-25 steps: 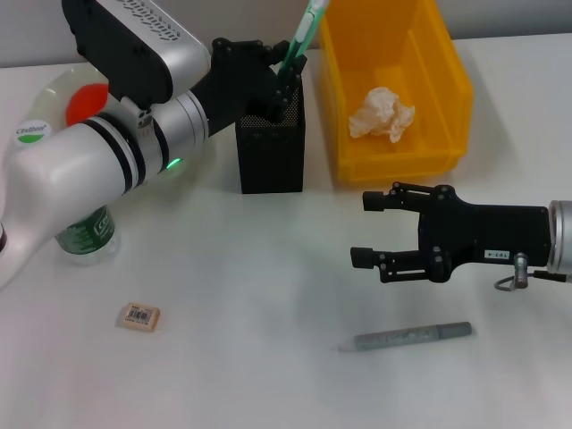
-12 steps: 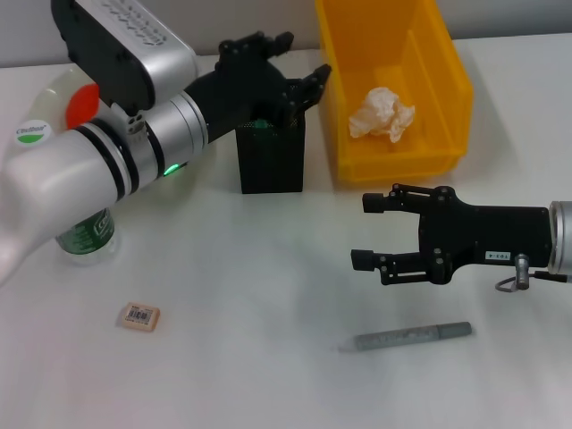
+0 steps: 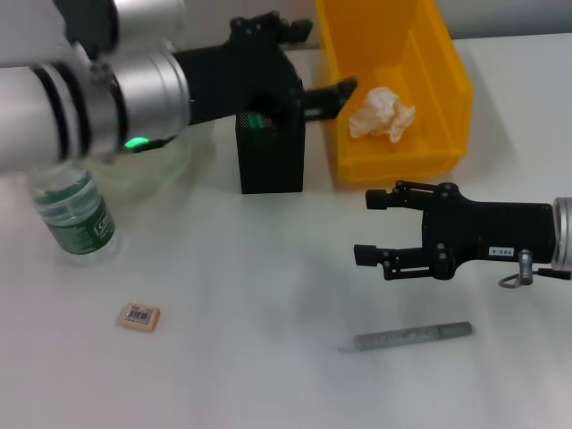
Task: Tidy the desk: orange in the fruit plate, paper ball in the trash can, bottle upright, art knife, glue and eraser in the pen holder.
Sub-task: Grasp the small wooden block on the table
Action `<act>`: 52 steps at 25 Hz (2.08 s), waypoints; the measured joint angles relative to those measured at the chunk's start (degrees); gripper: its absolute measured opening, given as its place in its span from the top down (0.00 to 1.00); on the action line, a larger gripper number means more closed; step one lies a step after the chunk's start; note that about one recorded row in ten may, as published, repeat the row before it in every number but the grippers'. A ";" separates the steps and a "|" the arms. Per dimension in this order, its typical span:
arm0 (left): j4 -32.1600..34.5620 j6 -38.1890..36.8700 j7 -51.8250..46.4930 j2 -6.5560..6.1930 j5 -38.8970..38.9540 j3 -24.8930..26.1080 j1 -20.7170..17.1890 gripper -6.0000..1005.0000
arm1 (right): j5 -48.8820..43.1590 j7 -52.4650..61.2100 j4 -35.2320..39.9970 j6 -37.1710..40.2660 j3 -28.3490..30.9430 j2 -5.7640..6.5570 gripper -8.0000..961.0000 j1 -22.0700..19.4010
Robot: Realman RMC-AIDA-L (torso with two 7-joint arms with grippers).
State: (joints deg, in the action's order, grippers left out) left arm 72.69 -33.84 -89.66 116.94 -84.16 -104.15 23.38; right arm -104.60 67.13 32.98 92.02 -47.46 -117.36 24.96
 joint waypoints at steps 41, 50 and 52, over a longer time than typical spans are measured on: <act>7.38 -70.42 -31.56 2.19 -62.59 13.76 18.28 0.19 | -1.70 1.58 -0.28 0.06 -0.88 0.16 0.12 2.17; 3.96 -69.28 -29.38 2.16 -66.20 11.54 20.24 0.19 | -2.35 2.27 -0.38 -0.46 -0.96 -0.35 0.12 2.30; 2.24 -68.57 -28.64 2.15 -66.39 11.67 20.29 0.19 | -2.37 2.33 -0.38 -0.48 -0.96 -0.49 0.12 2.30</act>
State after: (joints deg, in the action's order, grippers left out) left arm 74.92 -102.41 -118.30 119.09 -150.55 -92.49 43.67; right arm -106.96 69.46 32.60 91.55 -48.43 -117.85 27.25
